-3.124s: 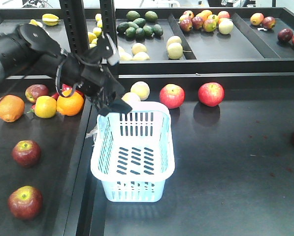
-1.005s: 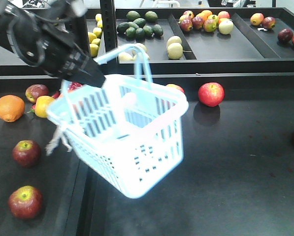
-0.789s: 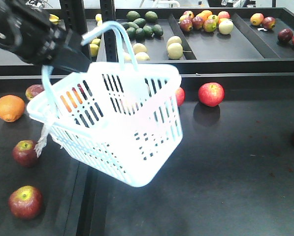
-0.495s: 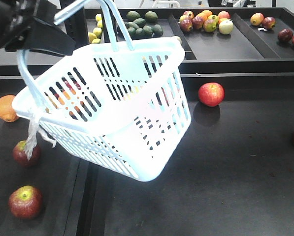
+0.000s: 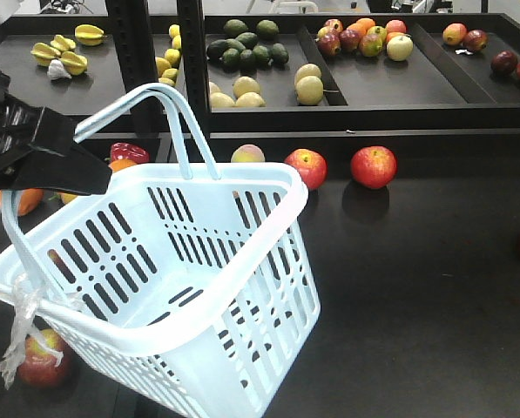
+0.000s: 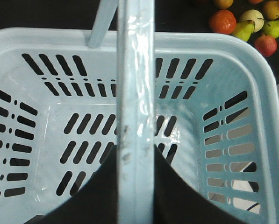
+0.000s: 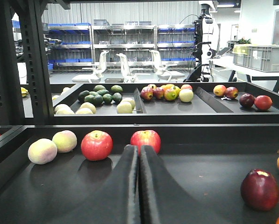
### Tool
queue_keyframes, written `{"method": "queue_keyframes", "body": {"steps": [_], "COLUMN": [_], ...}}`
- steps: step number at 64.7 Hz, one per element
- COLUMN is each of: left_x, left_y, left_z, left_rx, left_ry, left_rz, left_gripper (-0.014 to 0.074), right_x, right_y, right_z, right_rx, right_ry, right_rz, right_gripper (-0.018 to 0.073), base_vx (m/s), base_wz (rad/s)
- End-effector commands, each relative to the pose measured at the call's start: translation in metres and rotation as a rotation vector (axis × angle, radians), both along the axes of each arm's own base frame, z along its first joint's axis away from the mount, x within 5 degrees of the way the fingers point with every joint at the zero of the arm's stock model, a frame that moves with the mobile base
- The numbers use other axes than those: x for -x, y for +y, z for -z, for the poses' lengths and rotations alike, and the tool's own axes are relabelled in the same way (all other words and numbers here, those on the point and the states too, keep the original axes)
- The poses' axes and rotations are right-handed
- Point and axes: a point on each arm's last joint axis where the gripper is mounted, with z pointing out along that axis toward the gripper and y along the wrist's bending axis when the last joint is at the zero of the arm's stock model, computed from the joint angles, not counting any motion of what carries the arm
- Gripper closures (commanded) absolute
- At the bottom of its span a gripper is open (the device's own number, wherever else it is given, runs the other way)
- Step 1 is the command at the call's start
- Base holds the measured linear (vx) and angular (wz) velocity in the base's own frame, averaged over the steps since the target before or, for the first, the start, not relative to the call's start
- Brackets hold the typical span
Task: Pick three apples into basket with both arms
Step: 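Lift the light-blue basket by its handle with the left gripper, then hold the basket up with the left gripper while the base backs away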
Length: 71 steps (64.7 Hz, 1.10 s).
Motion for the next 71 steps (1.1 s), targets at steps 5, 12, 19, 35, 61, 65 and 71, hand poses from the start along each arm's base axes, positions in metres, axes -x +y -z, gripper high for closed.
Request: {"method": "queue_keyframes", "body": {"steps": [5, 12, 19, 35, 61, 65, 71], "left_x": [0.0101, 0.0097, 0.0097, 0.0097, 0.0097, 0.0097, 0.0097], "left_y": [-0.0027, -0.0028, -0.0028, -0.0028, -0.0028, -0.0028, -0.0028], "left_z": [-0.0178, -0.0175, -0.0175, -0.0175, -0.0175, -0.0175, -0.0175], "left_rx": [0.088, 0.088, 0.088, 0.088, 0.088, 0.088, 0.088], "left_ry": [-0.058, -0.057, -0.057, -0.057, -0.057, -0.057, -0.057], "left_rz": [0.001, 0.001, 0.001, 0.001, 0.001, 0.001, 0.001], "left_gripper": [0.0604, 0.0604, 0.0604, 0.0604, 0.0604, 0.0604, 0.0604], "right_x": [0.0008, 0.0008, 0.0008, 0.0008, 0.0008, 0.0008, 0.0008], "right_y": [0.0001, 0.0001, 0.0001, 0.0001, 0.0001, 0.0001, 0.0001], "right_z": [-0.0022, -0.0022, -0.0022, -0.0022, -0.0022, -0.0022, -0.0022], "right_rx": [0.006, 0.006, 0.006, 0.006, 0.006, 0.006, 0.006], "right_ry": [-0.069, -0.069, -0.069, -0.069, -0.069, -0.069, -0.069], "right_rz": [0.002, 0.002, 0.002, 0.002, 0.002, 0.002, 0.002], "right_gripper": [0.0564, 0.0564, 0.0564, 0.0564, 0.0564, 0.0564, 0.0564], "base_vx": [0.00, 0.00, 0.00, 0.00, 0.00, 0.00, -0.01], "base_wz": [0.00, 0.00, 0.00, 0.00, 0.00, 0.01, 0.03]}}
